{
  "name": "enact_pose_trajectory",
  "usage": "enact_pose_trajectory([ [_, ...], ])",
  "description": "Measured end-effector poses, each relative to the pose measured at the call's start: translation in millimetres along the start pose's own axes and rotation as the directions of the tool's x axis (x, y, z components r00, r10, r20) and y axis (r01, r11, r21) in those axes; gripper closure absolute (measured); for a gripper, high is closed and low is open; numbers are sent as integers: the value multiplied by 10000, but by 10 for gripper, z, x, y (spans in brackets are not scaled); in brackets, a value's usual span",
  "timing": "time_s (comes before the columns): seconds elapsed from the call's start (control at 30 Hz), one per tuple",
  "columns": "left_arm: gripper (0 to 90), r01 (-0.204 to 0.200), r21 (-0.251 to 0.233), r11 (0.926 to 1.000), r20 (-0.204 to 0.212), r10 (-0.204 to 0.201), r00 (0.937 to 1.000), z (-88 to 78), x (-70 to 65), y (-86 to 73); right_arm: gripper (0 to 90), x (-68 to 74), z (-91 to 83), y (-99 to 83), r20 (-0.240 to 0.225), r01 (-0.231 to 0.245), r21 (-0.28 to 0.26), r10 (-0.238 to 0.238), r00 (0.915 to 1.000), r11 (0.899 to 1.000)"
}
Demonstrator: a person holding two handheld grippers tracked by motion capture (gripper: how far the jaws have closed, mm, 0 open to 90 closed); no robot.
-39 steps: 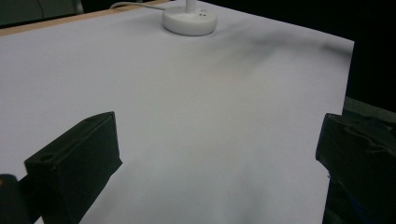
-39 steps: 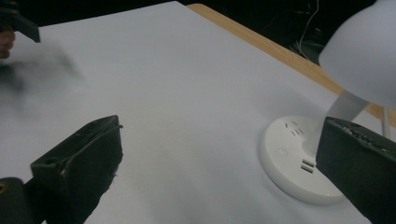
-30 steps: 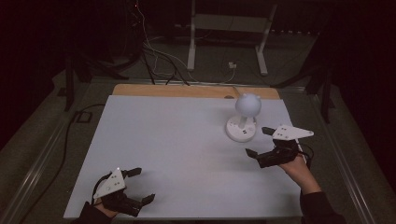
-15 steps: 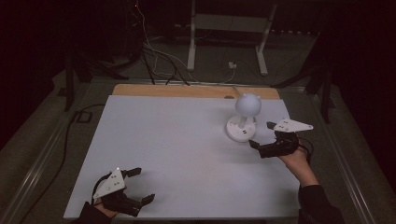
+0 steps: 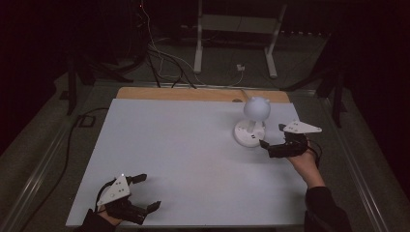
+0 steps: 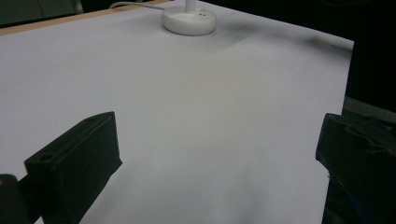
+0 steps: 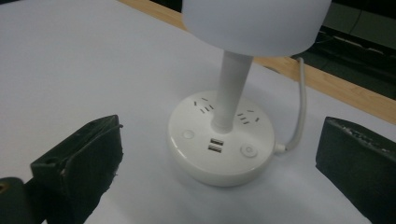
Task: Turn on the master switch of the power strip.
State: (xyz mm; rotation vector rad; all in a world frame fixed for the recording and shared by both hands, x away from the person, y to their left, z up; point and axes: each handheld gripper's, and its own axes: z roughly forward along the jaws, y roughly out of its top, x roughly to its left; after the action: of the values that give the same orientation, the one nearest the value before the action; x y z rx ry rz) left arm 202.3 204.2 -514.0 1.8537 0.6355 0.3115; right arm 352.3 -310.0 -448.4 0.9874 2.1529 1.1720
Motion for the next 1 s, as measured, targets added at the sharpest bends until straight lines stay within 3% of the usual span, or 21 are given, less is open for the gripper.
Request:
enact_pose_trajectory([
  [0.63, 3, 63, -25, 10000, 4, -63, 10000, -3, 5, -1, 4, -86, 299, -113, 46, -479, 306, 478, 9988, 9984],
  [1.0, 3, 96, -52, 9999, 28, -96, 9999, -2, 8, -3, 59, -127, 431, -233, 321, -714, 562, 697, 9971, 9959],
])
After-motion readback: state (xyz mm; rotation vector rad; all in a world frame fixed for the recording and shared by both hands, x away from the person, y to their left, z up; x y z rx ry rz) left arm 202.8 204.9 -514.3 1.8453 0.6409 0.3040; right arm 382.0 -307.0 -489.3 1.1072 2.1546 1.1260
